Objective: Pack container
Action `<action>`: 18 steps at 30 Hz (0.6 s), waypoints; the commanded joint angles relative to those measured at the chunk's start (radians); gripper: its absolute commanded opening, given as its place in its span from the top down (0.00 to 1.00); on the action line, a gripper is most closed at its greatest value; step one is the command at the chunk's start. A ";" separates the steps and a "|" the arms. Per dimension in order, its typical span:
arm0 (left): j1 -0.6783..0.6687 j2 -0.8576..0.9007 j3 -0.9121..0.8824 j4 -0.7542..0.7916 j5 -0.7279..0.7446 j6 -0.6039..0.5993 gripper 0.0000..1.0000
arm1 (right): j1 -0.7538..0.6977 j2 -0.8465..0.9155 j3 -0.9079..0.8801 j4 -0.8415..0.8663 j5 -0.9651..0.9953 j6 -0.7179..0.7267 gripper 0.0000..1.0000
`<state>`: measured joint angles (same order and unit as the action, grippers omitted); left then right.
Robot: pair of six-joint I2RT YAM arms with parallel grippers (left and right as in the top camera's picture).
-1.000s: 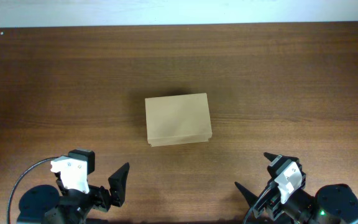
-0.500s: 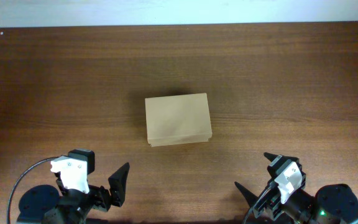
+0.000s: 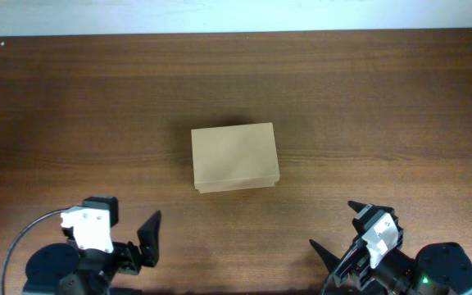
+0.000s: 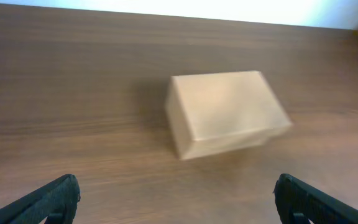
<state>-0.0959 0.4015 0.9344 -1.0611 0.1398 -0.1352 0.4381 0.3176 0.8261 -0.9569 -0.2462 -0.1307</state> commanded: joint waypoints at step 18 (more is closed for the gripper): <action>0.035 -0.319 -0.540 0.288 -0.189 0.164 0.00 | -0.001 -0.005 -0.010 0.004 -0.012 0.008 0.01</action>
<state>-0.0753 0.1268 0.4637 -0.7765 -0.0341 -0.0086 0.4381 0.3176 0.8204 -0.9569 -0.2474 -0.1295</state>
